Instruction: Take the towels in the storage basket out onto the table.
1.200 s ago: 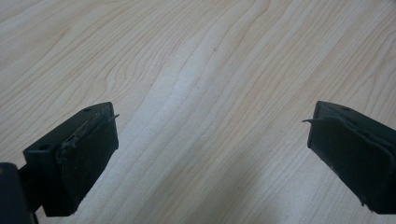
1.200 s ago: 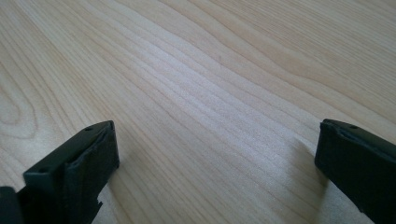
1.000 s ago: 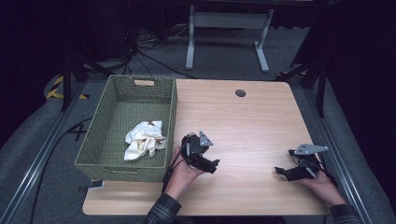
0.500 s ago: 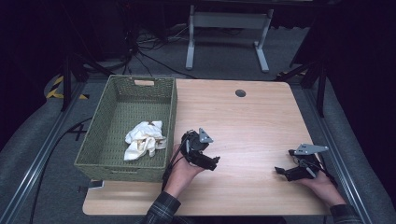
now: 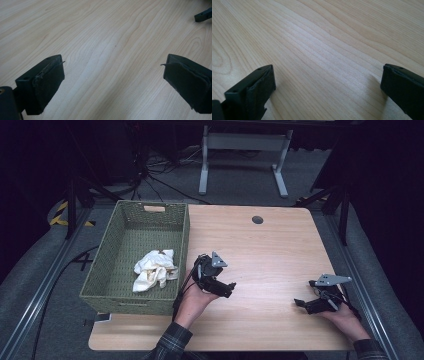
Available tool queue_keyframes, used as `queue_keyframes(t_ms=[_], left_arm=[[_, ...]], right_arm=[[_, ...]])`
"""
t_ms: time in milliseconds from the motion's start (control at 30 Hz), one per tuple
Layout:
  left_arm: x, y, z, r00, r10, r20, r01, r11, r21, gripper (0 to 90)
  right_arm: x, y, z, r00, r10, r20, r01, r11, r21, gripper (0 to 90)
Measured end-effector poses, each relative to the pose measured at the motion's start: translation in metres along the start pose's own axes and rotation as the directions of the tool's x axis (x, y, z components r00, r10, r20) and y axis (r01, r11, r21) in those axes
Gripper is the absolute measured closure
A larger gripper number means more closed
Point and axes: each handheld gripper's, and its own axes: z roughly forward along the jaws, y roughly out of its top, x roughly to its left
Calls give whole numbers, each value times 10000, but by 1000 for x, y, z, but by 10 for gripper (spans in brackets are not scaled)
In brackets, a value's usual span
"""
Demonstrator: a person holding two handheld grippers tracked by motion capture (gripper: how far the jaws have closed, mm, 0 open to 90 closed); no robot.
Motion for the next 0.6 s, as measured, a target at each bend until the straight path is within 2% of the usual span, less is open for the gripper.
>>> queue_keyframes(t_ms=[200,333,400,467,600], left_arm=[[3,5,-5,10000,-91,40,92,9999,-125,43],[4,10,-7,10000,21,37,-21,10000,-68,43],[5,11,-9,9999,-53,114,55,9998,-202,44],[7,13,-10,9998,-81,207,82,9999,-57,46],[8,16,-13,9997,-91,223,93,9999,-79,49]], right_arm=[[0,0,0,10000,0,-2,0,10000,1,0],[0,0,0,10000,1,-1,-1,10000,1,0],[0,0,0,10000,-1,0,1,10000,0,0],[0,0,0,10000,-10,3,10,10000,5,0],[0,0,0,10000,-6,4,6,10000,-4,0]])
